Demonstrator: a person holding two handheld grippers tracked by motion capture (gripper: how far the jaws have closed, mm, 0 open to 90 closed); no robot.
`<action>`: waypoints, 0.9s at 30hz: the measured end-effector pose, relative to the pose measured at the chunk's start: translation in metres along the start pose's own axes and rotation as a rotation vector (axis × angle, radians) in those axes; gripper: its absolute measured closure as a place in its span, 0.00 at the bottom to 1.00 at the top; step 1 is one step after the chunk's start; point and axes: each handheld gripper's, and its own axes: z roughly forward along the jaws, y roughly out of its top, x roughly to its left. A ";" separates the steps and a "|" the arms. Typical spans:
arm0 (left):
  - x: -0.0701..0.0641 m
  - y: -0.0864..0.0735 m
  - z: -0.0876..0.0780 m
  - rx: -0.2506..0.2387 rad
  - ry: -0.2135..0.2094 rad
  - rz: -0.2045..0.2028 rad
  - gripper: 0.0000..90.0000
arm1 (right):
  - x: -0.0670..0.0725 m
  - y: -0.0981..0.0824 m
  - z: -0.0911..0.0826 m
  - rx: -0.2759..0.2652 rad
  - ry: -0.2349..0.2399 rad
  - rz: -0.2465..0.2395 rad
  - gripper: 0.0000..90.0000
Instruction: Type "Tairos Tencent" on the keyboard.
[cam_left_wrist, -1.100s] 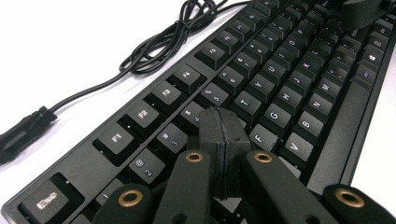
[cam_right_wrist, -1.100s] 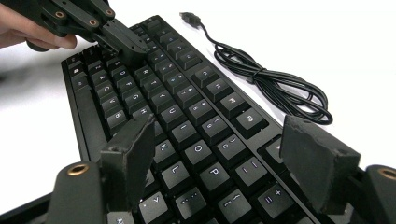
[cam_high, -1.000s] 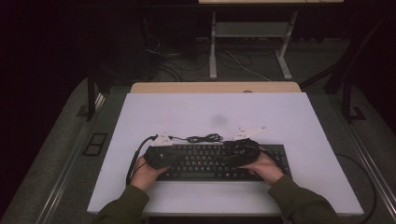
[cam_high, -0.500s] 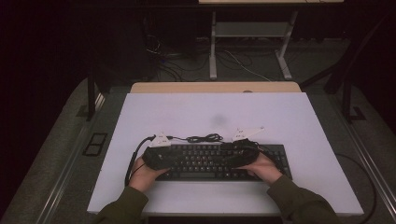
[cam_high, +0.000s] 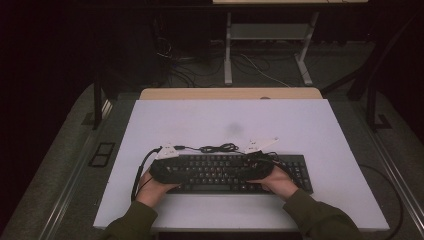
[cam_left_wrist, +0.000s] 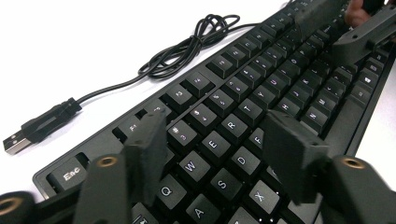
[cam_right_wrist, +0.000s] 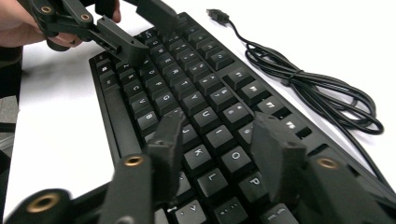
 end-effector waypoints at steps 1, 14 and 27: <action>0.000 0.000 0.000 -0.002 0.000 0.001 0.40 | 0.001 0.000 0.001 0.000 0.001 0.000 0.65; 0.000 -0.003 -0.001 -0.017 0.015 -0.008 0.29 | 0.014 0.002 0.011 0.019 0.059 -0.024 0.99; 0.000 -0.007 -0.007 -0.024 0.025 -0.013 0.28 | 0.022 0.003 0.026 0.058 0.094 -0.058 0.99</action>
